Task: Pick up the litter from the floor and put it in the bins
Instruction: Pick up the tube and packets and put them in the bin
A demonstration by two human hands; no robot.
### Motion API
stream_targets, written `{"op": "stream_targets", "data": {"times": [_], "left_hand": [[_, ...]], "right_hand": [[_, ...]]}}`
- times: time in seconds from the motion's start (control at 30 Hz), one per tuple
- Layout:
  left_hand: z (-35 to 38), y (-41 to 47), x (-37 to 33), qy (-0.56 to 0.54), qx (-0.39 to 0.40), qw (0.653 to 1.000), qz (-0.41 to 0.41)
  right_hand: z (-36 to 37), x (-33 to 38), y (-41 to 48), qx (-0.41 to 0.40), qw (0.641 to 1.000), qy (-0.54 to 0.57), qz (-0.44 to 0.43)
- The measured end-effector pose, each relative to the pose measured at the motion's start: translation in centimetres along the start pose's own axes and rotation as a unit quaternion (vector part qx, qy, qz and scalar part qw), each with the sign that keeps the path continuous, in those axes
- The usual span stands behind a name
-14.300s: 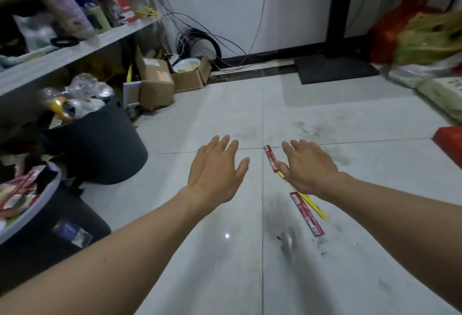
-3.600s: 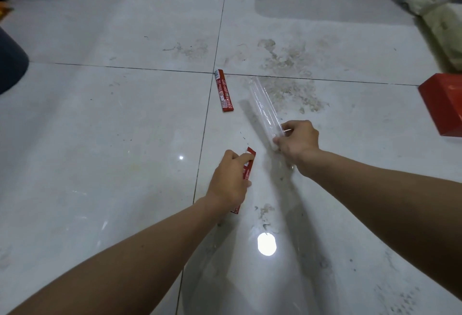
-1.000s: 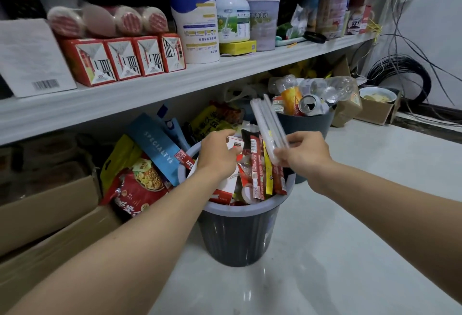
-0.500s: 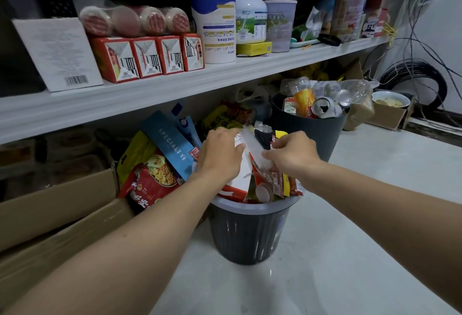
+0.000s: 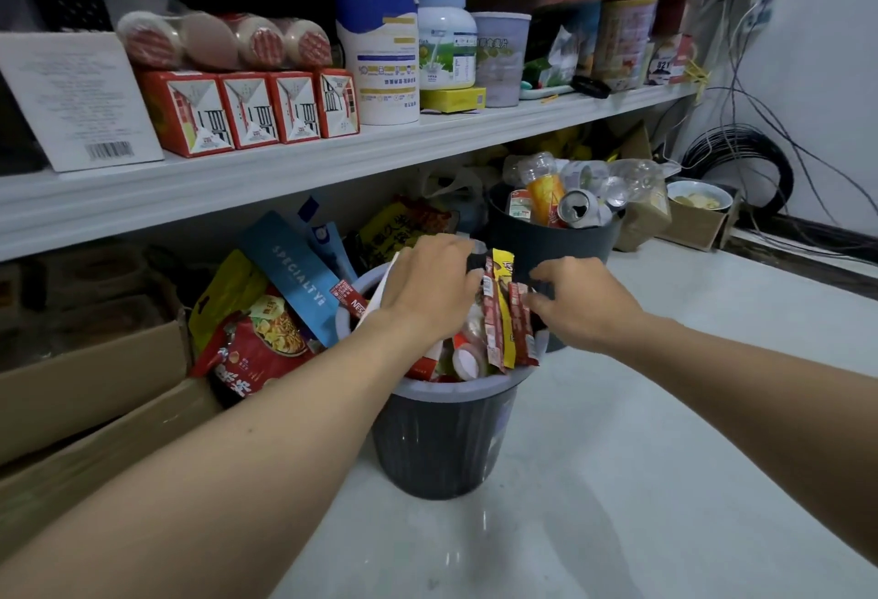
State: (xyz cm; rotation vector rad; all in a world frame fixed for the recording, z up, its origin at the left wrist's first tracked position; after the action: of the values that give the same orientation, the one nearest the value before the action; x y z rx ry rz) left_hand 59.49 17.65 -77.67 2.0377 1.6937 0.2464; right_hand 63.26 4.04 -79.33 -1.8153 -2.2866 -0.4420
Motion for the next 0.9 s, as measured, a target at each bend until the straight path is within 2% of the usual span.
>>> {"op": "stream_targets", "data": {"times": [0.1, 0.3, 0.47, 0.63, 0.9], "left_hand": [[0.8, 0.6, -2.7, 0.006, 0.002, 1.000, 0.022], [5.2, 2.1, -11.0, 0.070, 0.070, 0.991, 0.094], [9.3, 2.8, -20.6, 0.055, 0.092, 0.983, 0.152], [14.1, 2.4, -30.8, -0.002, 0.105, 0.980, 0.167], [22.4, -1.1, -44.0, -0.028, 0.173, 0.966, 0.192]], "right_hand": [[-0.9, -2.8, -0.9, -0.008, 0.998, -0.064, 0.015], [-3.0, -11.7, -3.2, -0.001, 0.990, -0.127, 0.068], [-5.8, -21.6, -6.8, -0.015, 0.980, -0.158, 0.120], [-7.9, -33.4, -11.5, -0.014, 0.964, -0.186, 0.191], [-6.7, -48.2, -19.0, 0.011, 0.946, -0.182, 0.267]]}}
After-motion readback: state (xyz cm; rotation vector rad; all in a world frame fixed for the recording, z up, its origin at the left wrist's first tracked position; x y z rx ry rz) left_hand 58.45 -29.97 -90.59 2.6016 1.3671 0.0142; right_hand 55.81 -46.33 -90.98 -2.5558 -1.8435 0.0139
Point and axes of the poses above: each hand's wrist, its own y-axis towards the middle knuckle, its own z-axis out of the palm, x = y × z, the point moved 9 cm from there along y, towards the middle knuckle, and after that the axes turned 10 degrees about z, right-handed, at the moved point
